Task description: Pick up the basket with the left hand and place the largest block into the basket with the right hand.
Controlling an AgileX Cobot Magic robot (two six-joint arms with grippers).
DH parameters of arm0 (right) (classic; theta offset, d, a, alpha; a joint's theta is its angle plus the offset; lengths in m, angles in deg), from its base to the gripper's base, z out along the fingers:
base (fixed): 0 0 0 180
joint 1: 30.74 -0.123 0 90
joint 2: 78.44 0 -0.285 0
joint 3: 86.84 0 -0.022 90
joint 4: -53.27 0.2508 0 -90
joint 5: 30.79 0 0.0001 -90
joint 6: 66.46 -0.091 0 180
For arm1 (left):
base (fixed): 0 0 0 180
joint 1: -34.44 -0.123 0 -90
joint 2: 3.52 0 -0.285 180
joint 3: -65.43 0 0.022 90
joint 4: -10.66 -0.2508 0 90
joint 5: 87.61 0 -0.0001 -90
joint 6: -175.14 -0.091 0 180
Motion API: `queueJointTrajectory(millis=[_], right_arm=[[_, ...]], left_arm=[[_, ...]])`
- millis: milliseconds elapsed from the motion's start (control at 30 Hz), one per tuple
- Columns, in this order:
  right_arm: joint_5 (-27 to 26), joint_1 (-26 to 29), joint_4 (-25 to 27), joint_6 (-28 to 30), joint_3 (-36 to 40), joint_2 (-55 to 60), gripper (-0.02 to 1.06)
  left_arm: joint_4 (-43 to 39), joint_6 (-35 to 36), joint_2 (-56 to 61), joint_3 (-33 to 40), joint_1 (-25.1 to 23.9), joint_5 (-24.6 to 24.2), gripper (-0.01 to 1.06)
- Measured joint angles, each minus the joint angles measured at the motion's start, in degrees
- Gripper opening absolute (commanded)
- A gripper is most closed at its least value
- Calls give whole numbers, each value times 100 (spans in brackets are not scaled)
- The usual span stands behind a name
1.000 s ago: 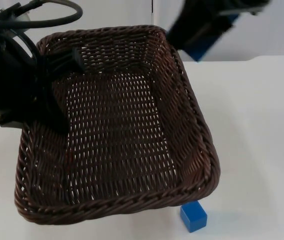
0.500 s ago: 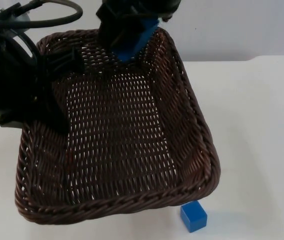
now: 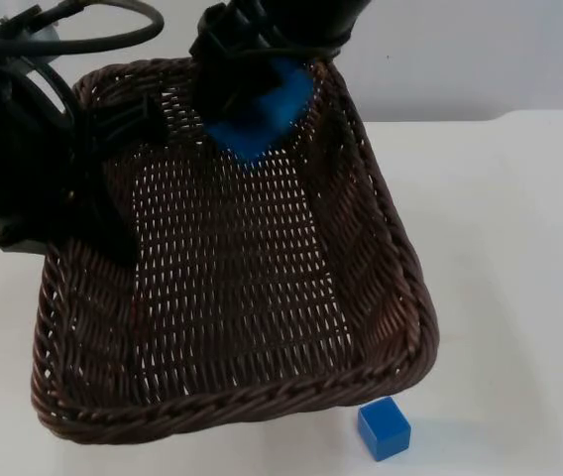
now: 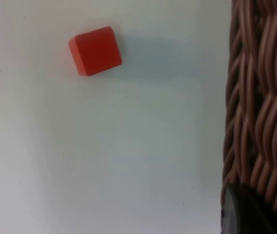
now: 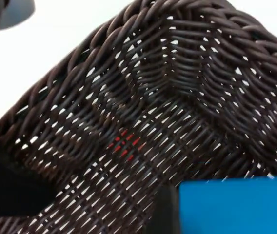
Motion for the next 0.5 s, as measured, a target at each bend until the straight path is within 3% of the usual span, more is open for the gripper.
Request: queueJointTrajectory(millis=[267, 500], right_arm=[[0, 0, -129, 0, 0, 0, 67], [355, 0, -916, -266, 0, -231, 67]], left_arm=[[10, -2, 0, 10, 0, -22, 0], [10, -2, 0, 10, 0, -22, 0]])
